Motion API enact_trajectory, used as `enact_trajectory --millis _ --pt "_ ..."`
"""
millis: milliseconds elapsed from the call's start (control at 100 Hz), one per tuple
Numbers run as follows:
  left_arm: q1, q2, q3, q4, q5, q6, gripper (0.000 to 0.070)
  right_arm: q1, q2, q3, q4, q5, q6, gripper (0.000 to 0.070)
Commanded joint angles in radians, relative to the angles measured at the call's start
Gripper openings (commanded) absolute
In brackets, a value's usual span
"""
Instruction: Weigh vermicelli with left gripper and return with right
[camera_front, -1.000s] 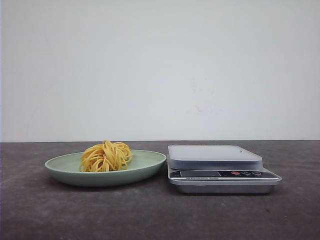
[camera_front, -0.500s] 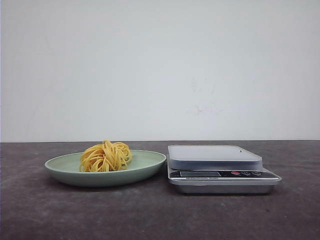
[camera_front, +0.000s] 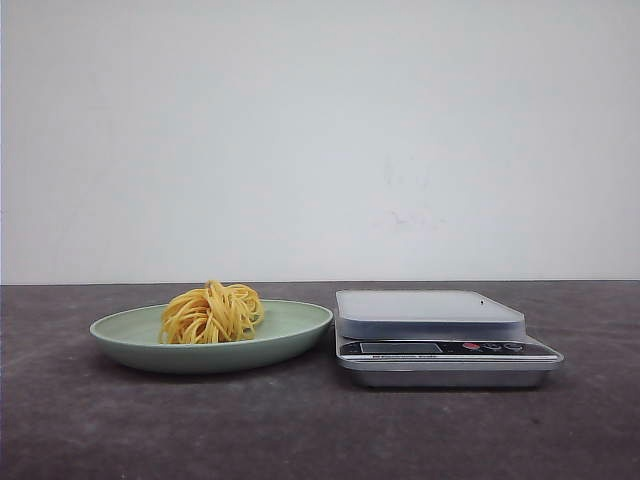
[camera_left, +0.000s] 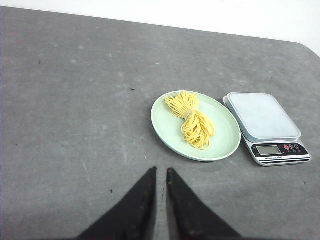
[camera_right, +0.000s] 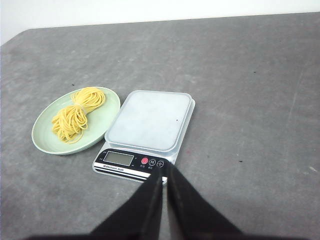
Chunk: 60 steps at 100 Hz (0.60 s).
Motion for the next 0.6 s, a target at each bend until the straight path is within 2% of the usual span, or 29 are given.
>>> enact_trajectory --millis 0,460,590 --pt "-0.002 0.001 0.010 0.011 -0.004 0.005 0.0000 0.002 -0.002 0.006 0.010 0.000 0.013 0.0007" --pt "0.010 -0.003 0.010 0.013 -0.004 0.006 0.0000 0.002 -0.002 0.006 0.010 0.000 0.013 0.0007" --pt "0.075 -0.006 -0.021 0.114 -0.029 0.032 0.0000 0.002 -0.002 0.006 0.010 0.000 0.013 0.0007"
